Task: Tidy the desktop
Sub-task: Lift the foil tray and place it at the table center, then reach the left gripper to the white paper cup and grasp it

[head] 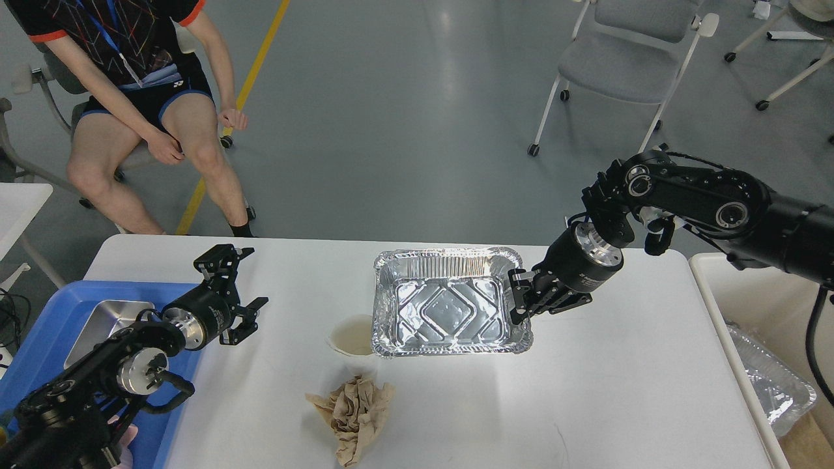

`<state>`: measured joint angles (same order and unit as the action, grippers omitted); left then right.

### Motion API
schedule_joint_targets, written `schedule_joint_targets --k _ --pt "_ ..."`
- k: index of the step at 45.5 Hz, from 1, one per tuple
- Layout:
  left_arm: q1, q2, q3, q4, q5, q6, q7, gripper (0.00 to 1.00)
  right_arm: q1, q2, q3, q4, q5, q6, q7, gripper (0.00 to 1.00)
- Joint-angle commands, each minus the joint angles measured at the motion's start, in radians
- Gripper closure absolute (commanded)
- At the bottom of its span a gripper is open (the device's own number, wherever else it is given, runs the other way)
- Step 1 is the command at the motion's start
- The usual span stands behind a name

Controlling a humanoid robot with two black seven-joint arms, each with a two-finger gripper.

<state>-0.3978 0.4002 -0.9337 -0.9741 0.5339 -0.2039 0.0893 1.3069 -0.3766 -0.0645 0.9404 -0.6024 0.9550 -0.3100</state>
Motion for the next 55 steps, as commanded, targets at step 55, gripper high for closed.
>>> schedule_joint_targets --k 55 --pt "-0.3 0.43 0.598 -0.534 0.279 -0.163 0.185 0.03 -0.038 -0.048 0.061 0.021 0.0 -0.012 0.0 1.0"
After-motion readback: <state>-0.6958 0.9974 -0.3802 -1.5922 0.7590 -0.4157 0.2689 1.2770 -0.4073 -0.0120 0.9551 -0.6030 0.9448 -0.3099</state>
